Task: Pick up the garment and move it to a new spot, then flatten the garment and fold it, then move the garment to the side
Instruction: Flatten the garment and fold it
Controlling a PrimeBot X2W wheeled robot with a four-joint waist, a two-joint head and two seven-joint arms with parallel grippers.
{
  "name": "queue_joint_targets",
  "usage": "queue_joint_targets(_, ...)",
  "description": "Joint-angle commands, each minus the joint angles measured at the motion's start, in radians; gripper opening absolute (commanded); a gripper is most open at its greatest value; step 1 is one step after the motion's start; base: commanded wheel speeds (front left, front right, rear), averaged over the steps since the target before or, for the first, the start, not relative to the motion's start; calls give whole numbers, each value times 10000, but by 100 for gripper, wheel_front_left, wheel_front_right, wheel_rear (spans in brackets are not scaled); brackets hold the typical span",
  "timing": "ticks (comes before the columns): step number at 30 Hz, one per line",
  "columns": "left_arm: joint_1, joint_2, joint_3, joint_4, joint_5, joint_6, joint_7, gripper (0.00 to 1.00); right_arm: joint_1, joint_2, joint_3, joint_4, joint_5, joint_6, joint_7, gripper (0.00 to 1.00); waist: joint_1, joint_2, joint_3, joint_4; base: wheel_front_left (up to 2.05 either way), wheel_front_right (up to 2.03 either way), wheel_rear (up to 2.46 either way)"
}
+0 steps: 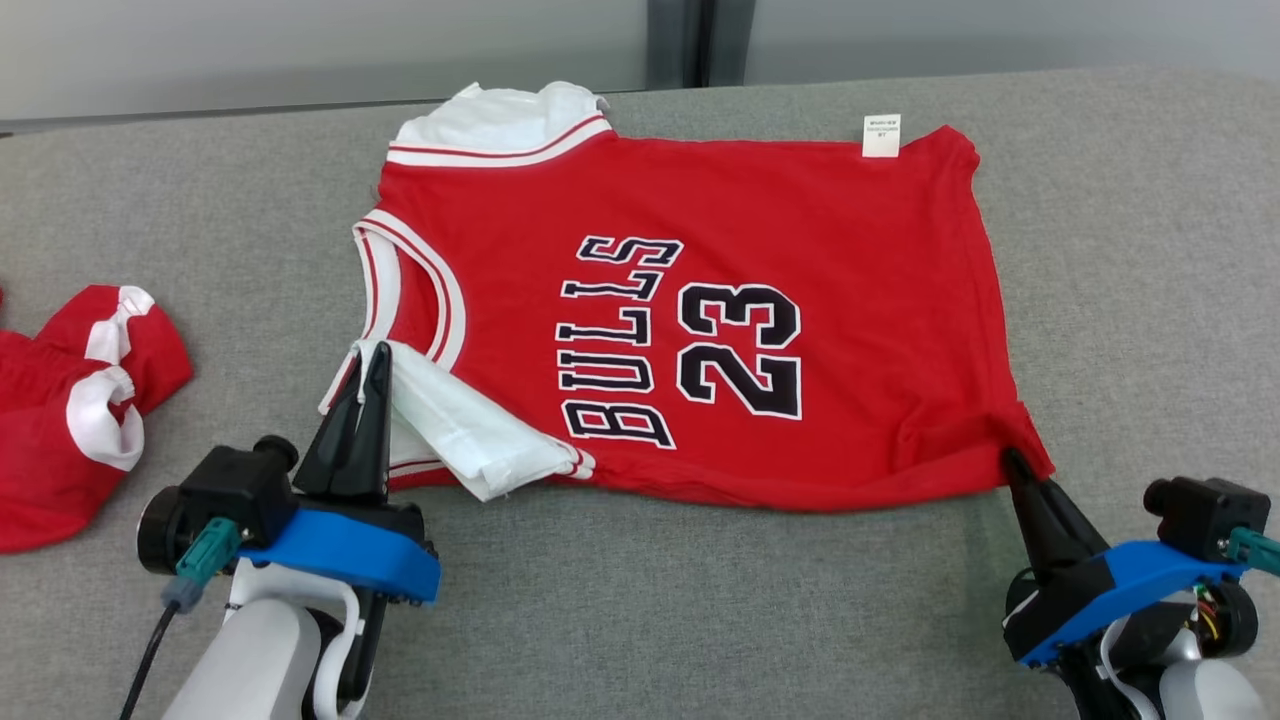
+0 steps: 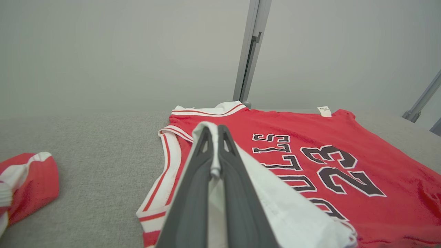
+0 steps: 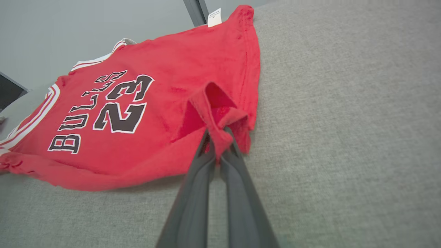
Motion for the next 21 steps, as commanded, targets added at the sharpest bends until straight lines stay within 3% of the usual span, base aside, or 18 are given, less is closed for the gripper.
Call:
queue_joint_targets(1, -316, 24, -5, 146, 50, -88, -32, 0, -237, -20, 30, -56, 76, 5, 25, 0, -2, -1, 61, -12, 0, 0, 0)
queue_joint_targets(16, -2807, -248, -206, 2792, 186, -848, -356, 0, -1667, -184, -58, 312, 51, 5, 196, 0, -2, -1, 677, 7, 0, 0, 0)
queue_joint_targets(17, -2920, -290, -228, 2963, 194, -869, -373, 0, -1735, -182, -75, 353, 18, 5, 156, 6, -2, -1, 693, 8, 0, 0, 0)
queue_joint_targets(18, -3026, -331, -232, 3117, 206, -878, -414, 26, -1794, -175, -80, 375, 10, 5, 94, 82, -2, -1, 704, 10, 0, 0, 0)
queue_joint_targets(19, -3112, -356, -232, 3254, 241, -879, -460, 96, -1812, -168, -65, 413, 1, 5, 57, 100, -2, -1, 708, 12, 0, 0, 0)
queue_joint_targets(21, -3223, -414, -210, 3482, 264, -853, -533, 100, -1822, -195, -89, 423, -76, 5, -119, 100, -2, -1, 692, 23, 0, 0, 0)
